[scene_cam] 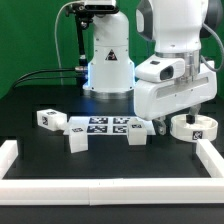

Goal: Assemble stool

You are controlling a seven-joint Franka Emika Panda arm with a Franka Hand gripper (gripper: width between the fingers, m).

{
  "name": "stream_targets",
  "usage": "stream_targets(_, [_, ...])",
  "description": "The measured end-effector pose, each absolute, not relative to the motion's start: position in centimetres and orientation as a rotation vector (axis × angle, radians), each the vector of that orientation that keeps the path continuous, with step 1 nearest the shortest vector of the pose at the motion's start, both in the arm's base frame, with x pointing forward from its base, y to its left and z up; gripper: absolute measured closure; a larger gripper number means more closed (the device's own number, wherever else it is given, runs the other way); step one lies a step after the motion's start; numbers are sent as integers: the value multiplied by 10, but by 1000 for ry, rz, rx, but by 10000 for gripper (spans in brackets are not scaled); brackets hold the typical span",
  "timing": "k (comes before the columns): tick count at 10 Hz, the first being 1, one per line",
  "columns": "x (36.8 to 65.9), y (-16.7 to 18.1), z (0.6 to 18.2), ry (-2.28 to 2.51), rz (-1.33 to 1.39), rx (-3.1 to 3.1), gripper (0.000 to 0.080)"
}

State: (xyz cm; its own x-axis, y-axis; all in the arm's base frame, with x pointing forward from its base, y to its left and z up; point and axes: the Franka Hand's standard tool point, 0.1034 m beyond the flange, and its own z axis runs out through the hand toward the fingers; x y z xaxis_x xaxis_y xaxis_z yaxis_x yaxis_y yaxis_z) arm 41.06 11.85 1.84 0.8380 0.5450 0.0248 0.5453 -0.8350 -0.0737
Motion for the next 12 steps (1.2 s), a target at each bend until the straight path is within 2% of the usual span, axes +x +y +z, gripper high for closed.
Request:
stream_targets(3, [409, 115, 14, -861, 11, -2938, 179])
stream_targets(4, [409, 115, 14, -861, 11, -2939, 358])
stream_targets(5, [409, 115, 14, -861, 12, -2939, 358])
stream_targets(7, [409, 115, 14, -861, 12, -2939, 724])
stream_targets(8, [408, 115, 14, -860, 13, -2939, 774])
stream_targets(9, [407, 111, 16, -843, 65, -2936, 774])
stream_targets(10, [414, 102, 35, -800, 146, -2932, 774])
stream_targets(11, [428, 95, 64, -775, 186, -2928, 774])
stream_targets(12, [439, 87, 78, -775, 187, -2923, 774])
